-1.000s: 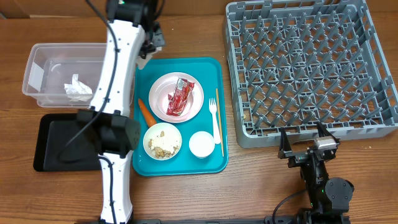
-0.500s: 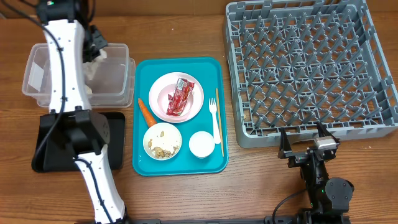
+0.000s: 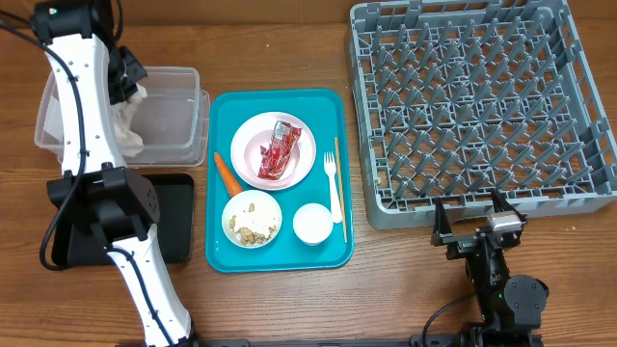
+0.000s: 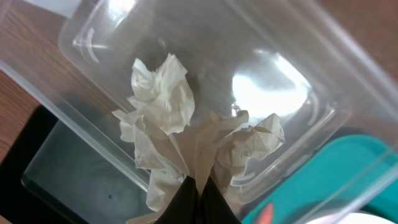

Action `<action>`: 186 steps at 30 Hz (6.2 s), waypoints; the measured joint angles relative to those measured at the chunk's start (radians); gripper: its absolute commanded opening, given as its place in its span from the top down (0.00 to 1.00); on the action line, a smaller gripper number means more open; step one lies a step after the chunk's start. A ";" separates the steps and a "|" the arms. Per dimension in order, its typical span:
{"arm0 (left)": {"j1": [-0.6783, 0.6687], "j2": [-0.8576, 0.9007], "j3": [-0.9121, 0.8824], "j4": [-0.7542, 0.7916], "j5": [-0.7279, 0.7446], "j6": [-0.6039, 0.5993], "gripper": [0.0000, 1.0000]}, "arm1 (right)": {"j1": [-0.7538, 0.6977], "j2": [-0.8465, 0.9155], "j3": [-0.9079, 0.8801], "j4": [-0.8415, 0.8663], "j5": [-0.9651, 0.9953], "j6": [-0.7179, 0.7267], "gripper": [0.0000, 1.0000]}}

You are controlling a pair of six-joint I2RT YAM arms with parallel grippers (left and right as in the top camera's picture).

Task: Sort waste into correct bins and load items into the dishwasher
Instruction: 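Carry the second tissue left and drop it into the clear bin, then reach the left gripper to the plate and grasp the red wrapper, then carry the red wrapper left and release it into the clear bin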

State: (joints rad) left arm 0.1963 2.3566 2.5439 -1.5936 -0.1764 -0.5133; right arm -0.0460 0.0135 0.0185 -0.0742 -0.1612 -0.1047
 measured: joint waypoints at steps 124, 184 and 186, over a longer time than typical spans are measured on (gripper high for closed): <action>-0.692 -0.177 -0.676 0.517 0.061 0.302 0.50 | 0.000 0.000 0.000 0.000 0.000 0.000 0.00; -0.108 -0.177 -0.247 0.202 0.217 -0.017 0.96 | 0.000 0.000 0.000 0.000 0.000 0.000 0.00; -0.034 -0.177 -0.247 0.203 0.298 -0.069 0.96 | 0.000 0.000 0.000 0.000 0.000 0.000 0.00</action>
State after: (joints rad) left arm 0.1619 2.1796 2.2971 -1.3911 0.1215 -0.5819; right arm -0.0460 0.0135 0.0185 -0.0742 -0.1608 -0.1043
